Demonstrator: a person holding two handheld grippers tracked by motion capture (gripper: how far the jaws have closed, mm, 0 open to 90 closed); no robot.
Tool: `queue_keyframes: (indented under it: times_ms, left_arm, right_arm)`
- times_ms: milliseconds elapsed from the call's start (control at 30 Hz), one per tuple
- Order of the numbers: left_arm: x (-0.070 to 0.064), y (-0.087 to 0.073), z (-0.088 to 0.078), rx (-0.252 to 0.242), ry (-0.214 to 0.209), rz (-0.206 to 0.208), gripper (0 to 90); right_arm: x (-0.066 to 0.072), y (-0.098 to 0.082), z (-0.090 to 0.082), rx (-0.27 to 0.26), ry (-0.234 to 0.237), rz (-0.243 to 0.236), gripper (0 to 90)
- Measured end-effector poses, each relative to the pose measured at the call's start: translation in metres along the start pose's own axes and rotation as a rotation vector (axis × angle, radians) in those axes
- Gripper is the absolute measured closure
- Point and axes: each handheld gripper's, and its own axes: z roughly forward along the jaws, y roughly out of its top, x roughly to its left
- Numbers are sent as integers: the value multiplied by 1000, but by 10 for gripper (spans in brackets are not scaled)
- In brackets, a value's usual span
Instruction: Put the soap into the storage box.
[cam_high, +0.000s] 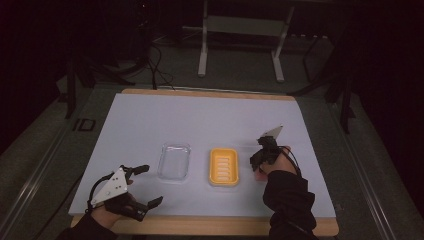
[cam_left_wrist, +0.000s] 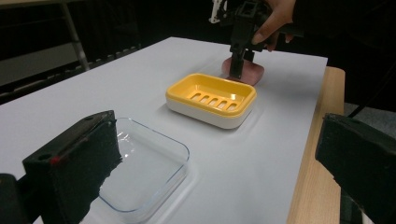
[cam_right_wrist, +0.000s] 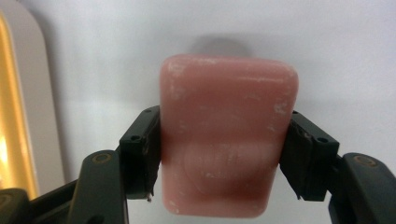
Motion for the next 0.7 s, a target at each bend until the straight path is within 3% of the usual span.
queue_keyframes:
  times_ms: [133, 367, 467, 633, 700]
  left_arm:
    - [0, 0, 0, -2, -1, 2, 2]
    - [0, 0, -1, -2, -2, 2, 2]
    - [0, 0, -1, -3, -3, 2, 2]
    - [0, 0, -1, -3, -2, 3, 2]
    - [-1, 0, -1, -2, -2, 4, 2]
  right_arm:
    - [0, 1, -6, -7, -18, -13, 371]
    - [3, 3, -21, -31, -6, -42, 372]
    - [7, 2, -28, -49, 17, -53, 372]
    - [12, 3, -41, -66, 123, -58, 372]
    - [17, 4, -47, -72, 113, -80, 372]
